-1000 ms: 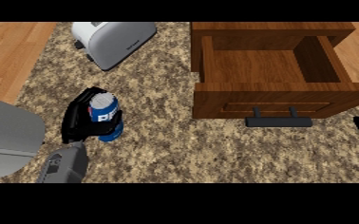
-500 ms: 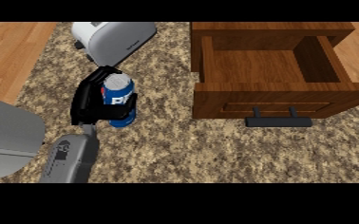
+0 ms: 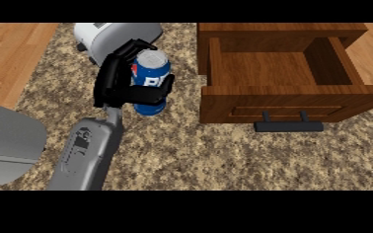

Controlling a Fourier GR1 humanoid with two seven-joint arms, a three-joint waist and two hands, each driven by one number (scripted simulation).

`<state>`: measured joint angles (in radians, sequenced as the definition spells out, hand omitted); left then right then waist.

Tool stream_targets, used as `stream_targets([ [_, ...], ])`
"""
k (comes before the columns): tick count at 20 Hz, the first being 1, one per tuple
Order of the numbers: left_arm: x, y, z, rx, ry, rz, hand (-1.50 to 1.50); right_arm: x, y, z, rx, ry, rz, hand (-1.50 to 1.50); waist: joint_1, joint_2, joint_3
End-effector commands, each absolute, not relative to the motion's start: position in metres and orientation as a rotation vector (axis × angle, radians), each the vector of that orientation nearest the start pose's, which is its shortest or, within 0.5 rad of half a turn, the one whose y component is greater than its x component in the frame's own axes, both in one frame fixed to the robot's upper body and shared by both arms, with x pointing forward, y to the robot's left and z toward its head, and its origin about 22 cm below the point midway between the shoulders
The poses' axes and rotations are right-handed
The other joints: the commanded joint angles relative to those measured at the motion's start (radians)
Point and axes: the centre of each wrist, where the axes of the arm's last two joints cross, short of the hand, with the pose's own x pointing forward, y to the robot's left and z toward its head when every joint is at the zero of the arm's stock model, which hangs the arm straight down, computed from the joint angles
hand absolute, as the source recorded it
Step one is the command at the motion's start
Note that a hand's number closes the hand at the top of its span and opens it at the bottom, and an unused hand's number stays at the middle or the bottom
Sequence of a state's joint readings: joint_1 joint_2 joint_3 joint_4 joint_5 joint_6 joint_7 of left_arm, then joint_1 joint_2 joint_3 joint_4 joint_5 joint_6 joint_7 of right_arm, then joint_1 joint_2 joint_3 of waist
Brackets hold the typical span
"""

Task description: Pick up the can, place it into the drawer and close the drawer

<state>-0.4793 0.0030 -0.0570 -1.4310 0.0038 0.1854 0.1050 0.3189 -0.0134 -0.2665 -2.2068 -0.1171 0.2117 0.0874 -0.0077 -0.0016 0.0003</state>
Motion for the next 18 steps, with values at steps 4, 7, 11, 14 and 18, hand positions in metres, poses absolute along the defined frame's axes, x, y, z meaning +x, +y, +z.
stream_targets([
  [4,0.363,0.104,0.154,-0.046,-1.782,-0.129,1.50,0.149,-0.305,0.097,-0.196,-1.848,-0.038,-1.50,-0.005,0.003,0.000],
  [7,0.356,0.076,0.187,-0.046,-1.802,-0.147,1.50,0.148,-0.303,0.105,-0.211,-1.840,-0.036,-1.50,-0.004,0.002,0.000],
  [11,0.375,0.057,0.218,-0.033,-1.823,-0.143,1.50,0.129,-0.297,0.097,-0.174,-1.832,-0.037,-1.50,-0.019,0.002,0.000],
  [14,0.371,0.037,0.218,-0.030,-1.805,-0.152,1.50,0.137,-0.305,0.095,-0.196,-1.819,-0.011,-1.50,-0.015,0.002,0.000],
  [18,0.383,0.014,0.235,-0.014,-1.816,-0.163,1.50,0.139,-0.301,0.104,-0.193,-1.832,-0.031,-1.50,-0.026,0.004,0.000],
])
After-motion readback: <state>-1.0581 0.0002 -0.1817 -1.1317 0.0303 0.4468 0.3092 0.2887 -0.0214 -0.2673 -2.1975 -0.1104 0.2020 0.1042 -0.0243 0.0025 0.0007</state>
